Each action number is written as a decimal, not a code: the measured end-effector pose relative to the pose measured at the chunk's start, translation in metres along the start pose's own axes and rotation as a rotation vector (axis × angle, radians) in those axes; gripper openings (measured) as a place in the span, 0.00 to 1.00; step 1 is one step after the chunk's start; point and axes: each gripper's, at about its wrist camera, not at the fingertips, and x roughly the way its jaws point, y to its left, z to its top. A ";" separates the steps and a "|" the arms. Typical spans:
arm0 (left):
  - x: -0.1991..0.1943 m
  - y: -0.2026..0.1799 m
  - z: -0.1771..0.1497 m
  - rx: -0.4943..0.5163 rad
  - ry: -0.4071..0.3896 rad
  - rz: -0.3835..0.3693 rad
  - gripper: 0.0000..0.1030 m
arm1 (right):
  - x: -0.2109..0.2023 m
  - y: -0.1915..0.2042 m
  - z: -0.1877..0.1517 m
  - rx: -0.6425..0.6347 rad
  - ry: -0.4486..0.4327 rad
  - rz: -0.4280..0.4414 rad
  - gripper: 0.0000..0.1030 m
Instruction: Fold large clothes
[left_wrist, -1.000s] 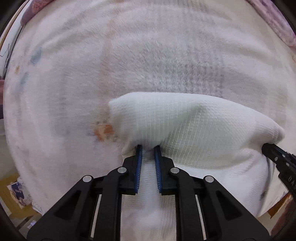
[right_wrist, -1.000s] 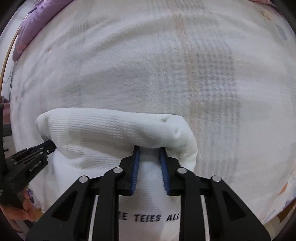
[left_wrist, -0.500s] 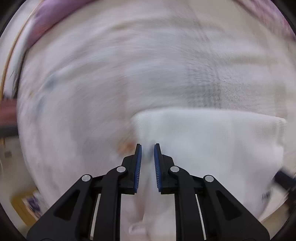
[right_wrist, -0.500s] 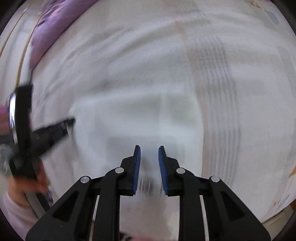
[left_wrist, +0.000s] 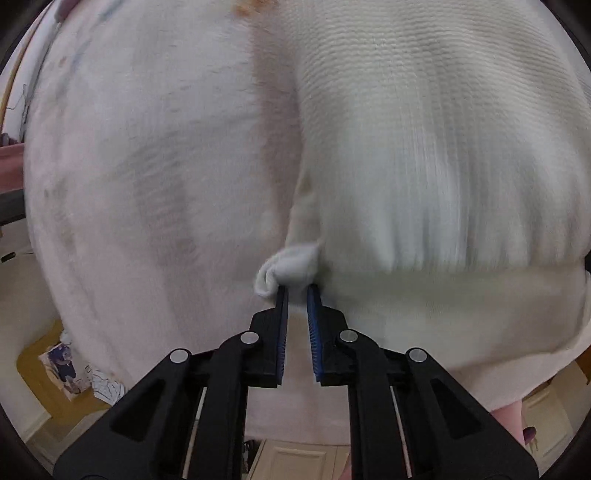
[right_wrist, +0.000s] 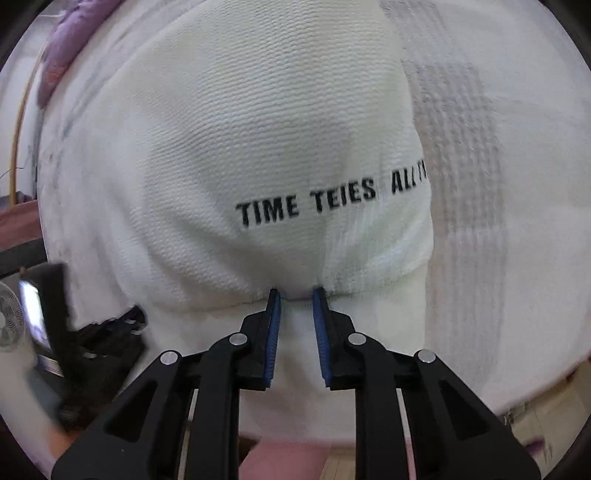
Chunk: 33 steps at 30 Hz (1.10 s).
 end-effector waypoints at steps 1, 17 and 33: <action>-0.011 0.004 -0.007 -0.027 -0.016 -0.038 0.12 | -0.009 0.005 -0.004 -0.028 0.003 0.013 0.21; -0.046 0.027 -0.020 -0.125 -0.072 -0.136 0.71 | -0.056 -0.024 -0.018 -0.023 -0.072 0.084 0.87; -0.019 0.066 0.088 -0.137 -0.180 -0.625 0.87 | -0.058 -0.058 0.049 -0.054 -0.156 0.185 0.90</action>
